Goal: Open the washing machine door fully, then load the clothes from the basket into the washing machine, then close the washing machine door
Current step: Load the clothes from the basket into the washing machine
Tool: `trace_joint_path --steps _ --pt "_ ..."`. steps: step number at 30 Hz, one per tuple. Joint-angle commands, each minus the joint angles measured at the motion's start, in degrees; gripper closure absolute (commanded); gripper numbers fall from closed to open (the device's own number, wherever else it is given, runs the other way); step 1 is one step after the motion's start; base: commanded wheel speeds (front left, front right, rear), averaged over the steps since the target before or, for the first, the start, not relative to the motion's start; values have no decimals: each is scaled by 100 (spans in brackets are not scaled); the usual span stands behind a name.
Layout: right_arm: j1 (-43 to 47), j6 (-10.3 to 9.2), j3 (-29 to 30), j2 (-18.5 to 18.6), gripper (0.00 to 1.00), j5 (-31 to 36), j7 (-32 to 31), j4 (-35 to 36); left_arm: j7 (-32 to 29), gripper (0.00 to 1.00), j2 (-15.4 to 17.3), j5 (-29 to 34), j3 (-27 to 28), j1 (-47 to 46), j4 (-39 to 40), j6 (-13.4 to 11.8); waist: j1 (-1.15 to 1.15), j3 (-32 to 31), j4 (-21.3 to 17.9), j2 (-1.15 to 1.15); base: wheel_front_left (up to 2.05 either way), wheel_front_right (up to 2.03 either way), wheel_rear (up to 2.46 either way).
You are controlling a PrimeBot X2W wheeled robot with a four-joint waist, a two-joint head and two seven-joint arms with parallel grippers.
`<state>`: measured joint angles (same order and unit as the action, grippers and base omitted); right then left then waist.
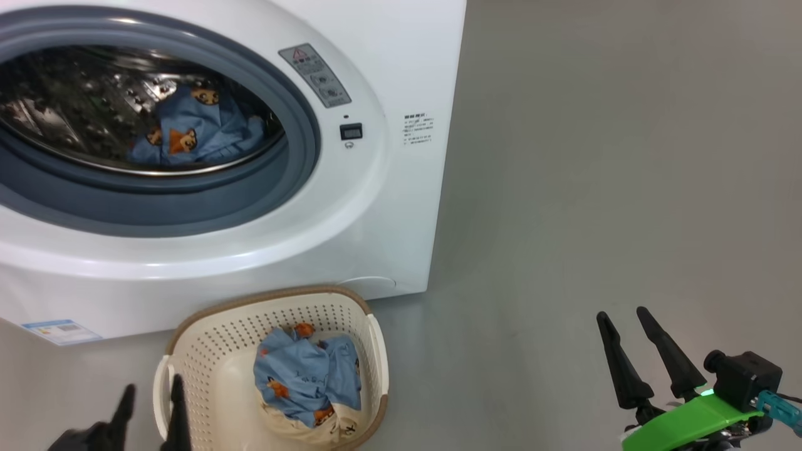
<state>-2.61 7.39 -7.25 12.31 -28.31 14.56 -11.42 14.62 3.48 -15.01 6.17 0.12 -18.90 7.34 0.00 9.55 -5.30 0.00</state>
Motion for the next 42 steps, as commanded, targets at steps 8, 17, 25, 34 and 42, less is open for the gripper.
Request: trace_joint_path --steps 8,17,25,34,42 --pt "-477 10 -208 -120 0 125 44 226 38 0 269 -411 -550 -1073 -1358 14 0 688 -85 0 0 0 0" --pt "-894 10 -267 -270 0 200 44 310 38 0 610 -941 -1521 -2077 -2548 14 0 1452 -213 0 0 0 0" --pt "-1203 10 -392 -356 0 272 44 334 38 0 842 -1554 -2587 -2913 -3343 14 0 2008 -276 0 0 0 0" --pt "-1614 10 -507 -459 0 346 44 408 -82 0 1183 -2647 -4029 -3913 -3887 14 0 2743 -391 0 0 0 0" --pt "-1818 10 -572 -557 0 379 44 447 -387 0 1568 -3503 -4850 -4412 -3927 14 0 3164 -546 0 0 0 0"
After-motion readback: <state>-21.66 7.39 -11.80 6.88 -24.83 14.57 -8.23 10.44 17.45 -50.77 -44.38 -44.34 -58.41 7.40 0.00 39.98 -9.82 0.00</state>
